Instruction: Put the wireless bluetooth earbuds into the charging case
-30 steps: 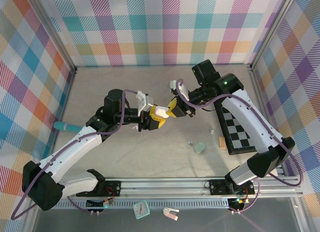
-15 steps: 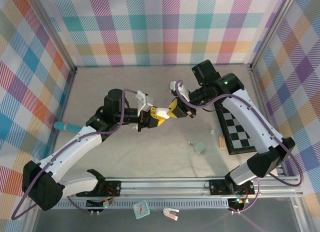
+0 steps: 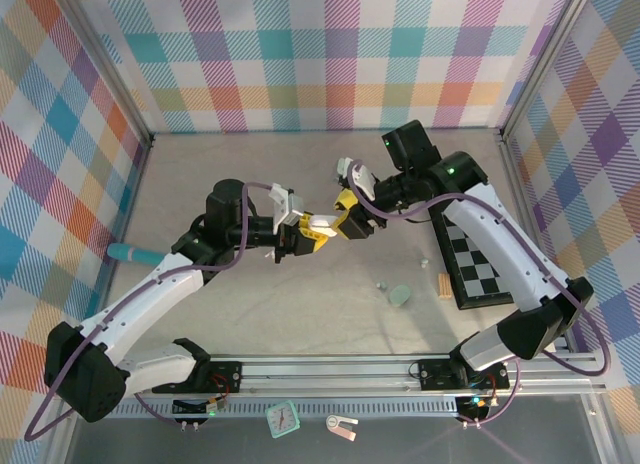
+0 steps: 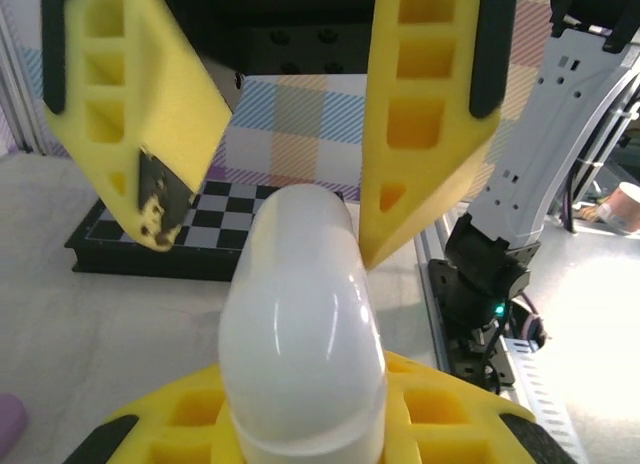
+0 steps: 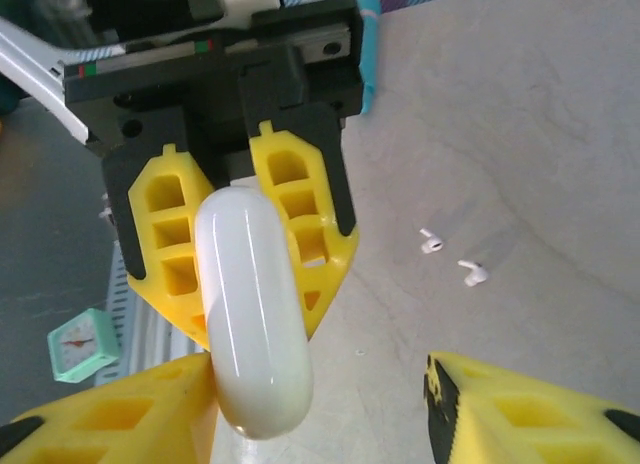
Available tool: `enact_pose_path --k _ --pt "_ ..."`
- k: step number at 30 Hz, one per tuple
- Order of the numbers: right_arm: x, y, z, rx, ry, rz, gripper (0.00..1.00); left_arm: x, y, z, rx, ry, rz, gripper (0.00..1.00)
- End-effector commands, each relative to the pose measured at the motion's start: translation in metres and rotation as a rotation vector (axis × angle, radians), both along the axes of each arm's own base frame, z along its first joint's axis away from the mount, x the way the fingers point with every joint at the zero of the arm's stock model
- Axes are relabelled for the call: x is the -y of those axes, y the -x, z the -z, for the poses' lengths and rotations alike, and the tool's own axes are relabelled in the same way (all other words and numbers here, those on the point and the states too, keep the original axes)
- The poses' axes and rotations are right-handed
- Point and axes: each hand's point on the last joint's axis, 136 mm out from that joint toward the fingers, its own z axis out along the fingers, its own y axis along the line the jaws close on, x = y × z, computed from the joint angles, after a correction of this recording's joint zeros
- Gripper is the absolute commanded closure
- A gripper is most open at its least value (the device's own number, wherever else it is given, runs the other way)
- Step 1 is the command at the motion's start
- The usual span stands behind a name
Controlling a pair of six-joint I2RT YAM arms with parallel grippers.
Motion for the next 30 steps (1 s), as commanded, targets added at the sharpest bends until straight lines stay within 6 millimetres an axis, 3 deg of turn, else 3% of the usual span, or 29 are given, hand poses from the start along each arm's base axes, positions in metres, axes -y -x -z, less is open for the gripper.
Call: enact_pose_path --k 1,9,11,13,16,22,26,30 --pt "-0.002 -0.013 -0.025 0.088 -0.080 0.043 0.40 -0.003 0.015 -0.004 0.125 0.034 0.056 0.91" --pt "0.000 0.003 -0.044 0.068 -0.195 -0.004 0.34 -0.013 0.007 0.015 0.177 0.004 -0.042 0.90" --pt "0.004 -0.005 -0.049 0.048 -0.251 0.043 0.33 -0.015 0.010 0.016 0.175 0.007 -0.040 0.90" --pt "0.010 -0.029 -0.047 0.001 -0.296 0.171 0.33 -0.018 0.015 0.016 0.180 0.012 -0.039 0.90" --pt "0.022 -0.073 -0.019 -0.174 -0.290 0.394 0.34 -0.027 0.023 0.017 0.180 0.016 -0.055 0.91" --pt "0.011 -0.119 0.046 -0.393 -0.245 0.544 0.33 -0.048 0.031 0.014 0.195 0.053 -0.122 0.92" --pt "-0.010 -0.138 0.098 -0.547 -0.121 0.620 0.33 -0.057 0.035 0.010 0.199 0.068 -0.153 0.92" --pt "-0.039 -0.143 0.140 -0.682 -0.056 0.620 0.34 -0.064 0.040 0.006 0.214 0.084 -0.172 0.92"
